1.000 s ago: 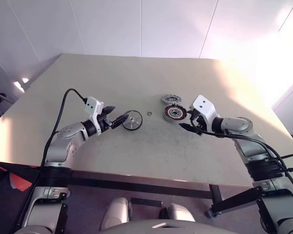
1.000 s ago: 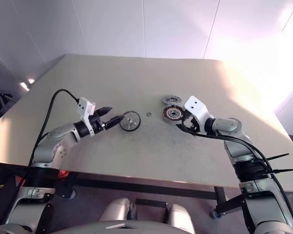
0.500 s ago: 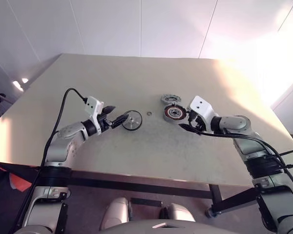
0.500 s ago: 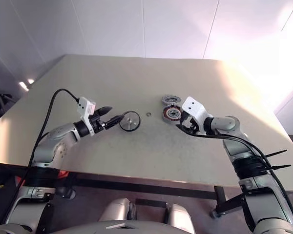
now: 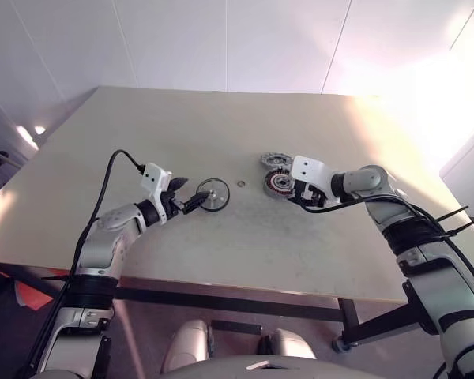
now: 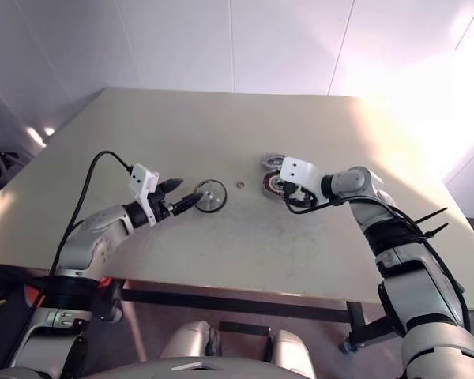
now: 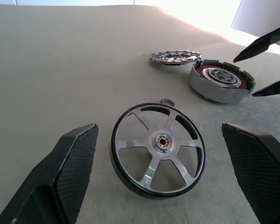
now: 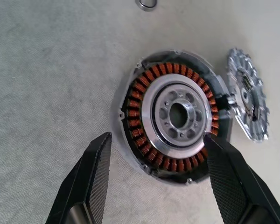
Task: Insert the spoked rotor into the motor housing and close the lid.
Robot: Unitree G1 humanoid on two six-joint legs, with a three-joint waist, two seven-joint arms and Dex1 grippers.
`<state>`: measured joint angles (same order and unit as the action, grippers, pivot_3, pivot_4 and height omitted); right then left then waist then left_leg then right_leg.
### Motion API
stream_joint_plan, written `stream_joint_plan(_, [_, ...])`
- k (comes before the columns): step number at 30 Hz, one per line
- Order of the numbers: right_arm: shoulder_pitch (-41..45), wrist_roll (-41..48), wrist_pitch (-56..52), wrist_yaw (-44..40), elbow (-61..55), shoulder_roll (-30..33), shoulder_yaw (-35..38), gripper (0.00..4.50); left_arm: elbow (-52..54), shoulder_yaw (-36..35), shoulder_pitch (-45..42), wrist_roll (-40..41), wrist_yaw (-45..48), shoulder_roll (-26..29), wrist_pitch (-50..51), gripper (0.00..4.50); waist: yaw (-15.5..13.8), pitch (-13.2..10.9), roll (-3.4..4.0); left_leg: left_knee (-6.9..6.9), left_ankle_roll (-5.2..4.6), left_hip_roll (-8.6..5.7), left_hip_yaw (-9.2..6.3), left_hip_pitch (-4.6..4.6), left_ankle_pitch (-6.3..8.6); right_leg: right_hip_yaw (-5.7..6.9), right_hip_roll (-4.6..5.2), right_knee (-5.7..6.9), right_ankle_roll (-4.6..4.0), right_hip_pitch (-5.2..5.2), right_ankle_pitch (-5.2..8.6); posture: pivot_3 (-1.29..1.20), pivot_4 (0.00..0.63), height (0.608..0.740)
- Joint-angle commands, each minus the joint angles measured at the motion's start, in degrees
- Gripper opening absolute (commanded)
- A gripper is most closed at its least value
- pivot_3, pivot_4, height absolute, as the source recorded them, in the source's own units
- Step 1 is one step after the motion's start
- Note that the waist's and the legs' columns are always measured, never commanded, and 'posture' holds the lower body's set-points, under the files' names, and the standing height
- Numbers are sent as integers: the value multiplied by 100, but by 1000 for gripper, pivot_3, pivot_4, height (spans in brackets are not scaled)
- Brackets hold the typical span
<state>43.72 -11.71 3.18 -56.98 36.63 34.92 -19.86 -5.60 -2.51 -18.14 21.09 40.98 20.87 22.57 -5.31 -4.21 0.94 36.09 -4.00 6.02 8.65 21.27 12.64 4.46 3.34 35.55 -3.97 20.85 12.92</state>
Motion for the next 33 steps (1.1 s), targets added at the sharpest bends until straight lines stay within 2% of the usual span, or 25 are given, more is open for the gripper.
stream_joint_plan(1, [502, -207, 476, -116, 528, -90, -117, 3489, 307, -85, 6, 40, -55, 15, -92, 4481, 0, 0, 0, 1, 0, 0, 0, 1, 0, 0, 0, 1, 0, 0, 0, 0, 0, 740])
stream_joint_plan(14, [1020, -763, 1370, -346, 1884, -354, -425, 3489, 493, -119, 194, 71, -213, 18, -65, 4481, 2, 0, 0, 8, -4, 5, 0, 15, 2, 4, -1, 7, -2, 13, 0, 0, 0, 740])
stream_joint_plan(17, [1027, -812, 1481, -402, 1978, -363, -413, 2835, 477, -116, 182, 63, -234, 18, -80, 4500, 2, 0, -1, 11, -4, 5, 0, 15, 2, 4, 0, 8, -2, 11, 0, 0, 0, 740])
stream_joint_plan(20, [1039, -868, 1501, -389, 2011, -367, -398, 1952, 475, -107, 183, 63, -245, 19, -86, 4500, 1, 1, -2, 14, -4, 5, 0, 13, 3, 4, 0, 10, -2, 9, 0, 0, 0, 740])
stream_joint_plan(29, [932, -898, 1415, -419, 1926, -305, -311, 1940, 429, -90, 146, 52, -243, 15, -97, 4500, 2, 1, -2, 15, -3, 6, 0, 3, 2, 4, 0, 12, -2, -1, 0, 0, 0, 740])
stream_joint_plan(33, [587, -687, 1155, -729, 1370, -63, -153, 1940, 440, -89, 167, 51, -256, 10, -93, 4500, -32, 1, -2, 15, -4, 6, 0, 5, 3, 4, 0, 11, -2, -1, 0, 0, 0, 740])
